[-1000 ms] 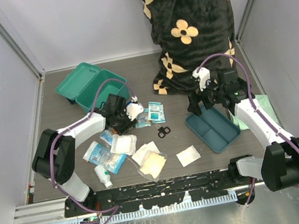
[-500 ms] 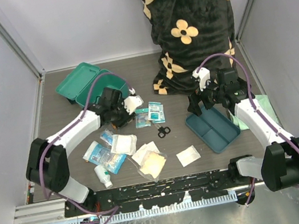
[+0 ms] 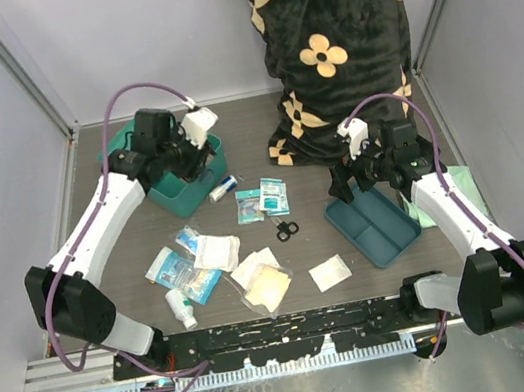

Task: Organize the medicine kit
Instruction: Place the pill bottle in the medicine box.

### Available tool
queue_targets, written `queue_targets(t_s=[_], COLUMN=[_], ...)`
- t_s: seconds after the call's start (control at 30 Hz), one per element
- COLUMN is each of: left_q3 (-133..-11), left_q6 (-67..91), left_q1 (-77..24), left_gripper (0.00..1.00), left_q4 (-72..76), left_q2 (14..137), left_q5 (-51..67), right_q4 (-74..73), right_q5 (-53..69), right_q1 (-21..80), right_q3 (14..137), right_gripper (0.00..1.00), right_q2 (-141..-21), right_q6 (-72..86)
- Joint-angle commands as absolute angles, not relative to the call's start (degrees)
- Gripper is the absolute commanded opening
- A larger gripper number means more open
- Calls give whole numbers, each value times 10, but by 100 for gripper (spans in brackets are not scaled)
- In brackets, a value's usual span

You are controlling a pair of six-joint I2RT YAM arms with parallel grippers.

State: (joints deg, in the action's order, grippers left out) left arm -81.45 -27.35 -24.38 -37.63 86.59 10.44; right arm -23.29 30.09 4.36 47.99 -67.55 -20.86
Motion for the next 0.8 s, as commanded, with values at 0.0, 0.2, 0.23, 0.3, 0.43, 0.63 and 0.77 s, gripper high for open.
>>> queue_targets(t_s=[0.0,0.2,0.23,0.3,0.43,0.63,0.77], left_q3=[-885,-947,-953,-963,-977,-994,-1011], left_q6=[-215,-192,-189,-187,-184,-185,-184], left_q1=[-205,-158,-153,-144,-134,-132,-132], left_gripper=[21,21,21,22,23,25,26], left_q4=[-384,-398,-398,-398,-396,-390,-392], left_q2=[899,976,987,1009,1049,1102,1137], left_q5=[102,102,103,106,106,109,118], right_q4=[-225,-226,-226,-226,-226,-226,-227], right_q5=[306,307,306,306,305,305,305], right_q1=[42,42,42,42,41,42,42], right_q3=[484,485,485,485,485,485,485], right_gripper=[100,100,100,100,100,100,100], right_q2=[-667,-665,-666,-665,-667,-664,-662], right_q6=[-214,-215,-215,-216,-216,-217,-218])
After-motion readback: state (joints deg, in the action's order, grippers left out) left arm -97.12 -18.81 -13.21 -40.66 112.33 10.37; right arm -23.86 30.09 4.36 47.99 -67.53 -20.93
